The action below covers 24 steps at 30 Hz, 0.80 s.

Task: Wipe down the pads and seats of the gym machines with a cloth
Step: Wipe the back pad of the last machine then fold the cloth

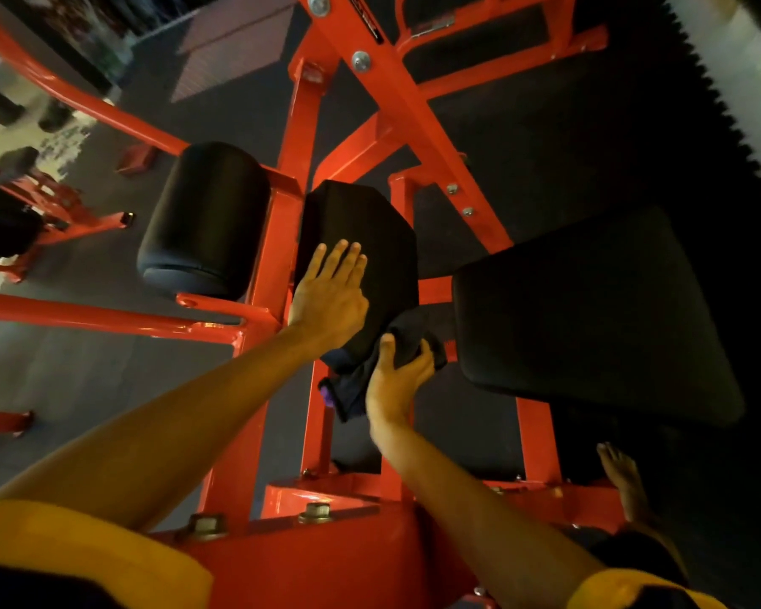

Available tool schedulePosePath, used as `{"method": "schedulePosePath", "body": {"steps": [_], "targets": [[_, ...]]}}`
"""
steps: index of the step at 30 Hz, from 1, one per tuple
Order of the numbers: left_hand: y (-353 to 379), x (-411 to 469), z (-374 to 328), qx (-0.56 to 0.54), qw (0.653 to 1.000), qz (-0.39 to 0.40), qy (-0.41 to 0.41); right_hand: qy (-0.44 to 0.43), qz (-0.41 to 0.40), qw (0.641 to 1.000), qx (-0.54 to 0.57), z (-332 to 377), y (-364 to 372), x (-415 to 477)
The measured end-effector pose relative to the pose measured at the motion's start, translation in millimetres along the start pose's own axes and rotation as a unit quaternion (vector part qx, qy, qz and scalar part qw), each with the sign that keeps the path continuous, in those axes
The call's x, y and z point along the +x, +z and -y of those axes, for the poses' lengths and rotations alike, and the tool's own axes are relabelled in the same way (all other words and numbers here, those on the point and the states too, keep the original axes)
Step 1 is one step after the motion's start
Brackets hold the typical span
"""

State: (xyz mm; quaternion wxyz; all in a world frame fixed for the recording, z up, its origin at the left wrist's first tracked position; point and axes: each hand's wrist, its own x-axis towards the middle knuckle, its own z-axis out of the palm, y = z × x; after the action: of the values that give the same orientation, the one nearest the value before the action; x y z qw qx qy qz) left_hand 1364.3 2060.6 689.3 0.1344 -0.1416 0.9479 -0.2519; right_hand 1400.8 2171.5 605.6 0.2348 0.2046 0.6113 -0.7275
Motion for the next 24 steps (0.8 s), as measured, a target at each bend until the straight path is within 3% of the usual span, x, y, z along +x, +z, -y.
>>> {"method": "schedulePosePath", "body": {"steps": [4,13,17,21,24], "targets": [[0,-2,-2,-0.006,1.0,0.006,-0.003,-0.001,0.024,0.999,-0.049,-1,-9,25],[-4,3,-2,-0.011,1.0,0.009,-0.004,0.023,0.165,0.976,-0.141,31,3,137],[-5,5,-3,-0.026,1.0,0.01,-0.003,-0.007,0.183,0.965,-0.189,37,20,153],[-10,27,2,-0.074,0.997,0.01,-0.001,-0.111,0.219,0.942,-0.227,17,-13,98],[-14,51,8,-0.083,0.996,0.018,-0.001,-0.152,0.24,0.922,-0.261,8,-12,105]]}}
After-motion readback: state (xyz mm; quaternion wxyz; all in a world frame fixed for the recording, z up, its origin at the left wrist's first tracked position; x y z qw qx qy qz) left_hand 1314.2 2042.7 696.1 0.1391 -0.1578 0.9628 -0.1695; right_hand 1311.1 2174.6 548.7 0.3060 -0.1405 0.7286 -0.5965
